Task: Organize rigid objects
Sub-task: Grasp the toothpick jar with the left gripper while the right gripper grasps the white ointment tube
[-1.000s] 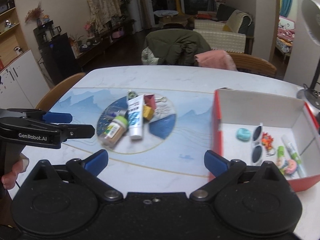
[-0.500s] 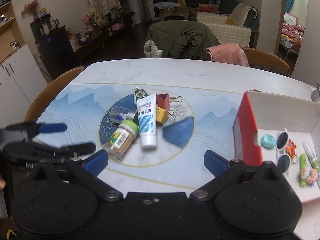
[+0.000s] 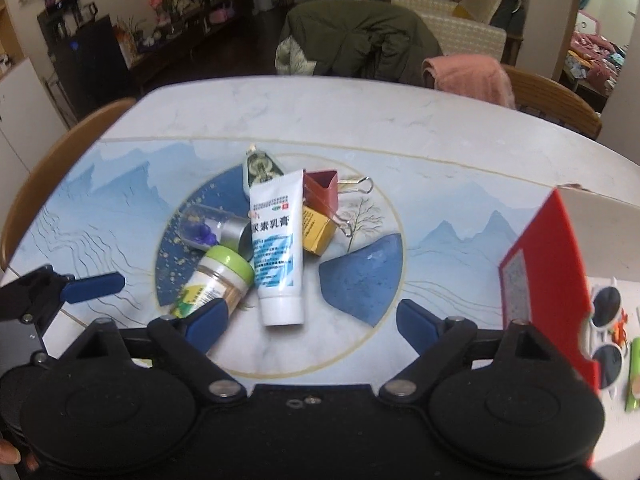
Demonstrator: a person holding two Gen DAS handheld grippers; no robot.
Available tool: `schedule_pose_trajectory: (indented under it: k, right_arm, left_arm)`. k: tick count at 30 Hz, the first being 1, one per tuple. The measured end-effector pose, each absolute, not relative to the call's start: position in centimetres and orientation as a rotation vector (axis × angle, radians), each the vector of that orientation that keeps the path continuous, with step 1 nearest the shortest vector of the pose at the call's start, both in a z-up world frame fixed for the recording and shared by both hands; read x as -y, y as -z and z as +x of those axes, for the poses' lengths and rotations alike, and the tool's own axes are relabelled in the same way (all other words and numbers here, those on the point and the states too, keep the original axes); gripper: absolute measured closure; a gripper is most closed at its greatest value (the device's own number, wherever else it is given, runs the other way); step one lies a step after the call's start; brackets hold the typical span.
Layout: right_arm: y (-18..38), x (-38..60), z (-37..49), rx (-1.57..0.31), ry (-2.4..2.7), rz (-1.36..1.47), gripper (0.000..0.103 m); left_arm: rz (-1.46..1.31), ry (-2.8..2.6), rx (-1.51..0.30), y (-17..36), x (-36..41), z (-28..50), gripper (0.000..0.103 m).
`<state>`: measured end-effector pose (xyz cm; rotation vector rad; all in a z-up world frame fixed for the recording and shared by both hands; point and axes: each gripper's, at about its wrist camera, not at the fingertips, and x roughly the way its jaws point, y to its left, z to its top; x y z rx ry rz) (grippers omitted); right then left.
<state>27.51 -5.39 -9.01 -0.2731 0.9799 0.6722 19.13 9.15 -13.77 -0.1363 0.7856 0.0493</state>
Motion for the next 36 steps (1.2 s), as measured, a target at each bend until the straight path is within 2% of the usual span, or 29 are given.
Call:
schedule_pose_trajectory:
  k: [12,20,21,26,31,34,36]
  right_arm:
    - [11.9,2.4,29.0,-1.053,-0.707,-0.356,0.024]
    - [12.8,0.9,29.5,-1.067,-0.747,-0.381,0.038]
    - [12.9,0.8,29.6,-1.069,-0.75,-0.381,0.039]
    - [13.4,0.2,29.9,-1.072,-0.752,-0.381,0.051]
    - [13.7,0.0,30.0,-1.074,-0.754,-0.371,0.062]
    - [13.7,-0.1,30.0,-1.074,-0.756,-0.364,0.068]
    - [13.7,-0.1,29.9,-1.073,-0.754,-0.368,0.068]
  left_arm:
    - [-0.132,-0.076,-0.808,16.1,-9.0,21.3,0.0]
    - [-0.086,-0.074,-0.802,16.7,-8.2,21.8,0.002]
    - [-0.082,-0.075,-0.798,16.7,-8.1,21.8,0.004]
    - [-0.077,-0.078,-0.811,16.8,-8.1,22.0,0.032]
    - [-0.083,-0.097,-0.814,16.7,-8.3,21.9,0.045]
    - [-0.093,-0.107,-0.818,16.5,-8.5,21.9,0.045]
    - [-0.096,-0.113,-0.818,16.4,-8.5,21.8,0.048]
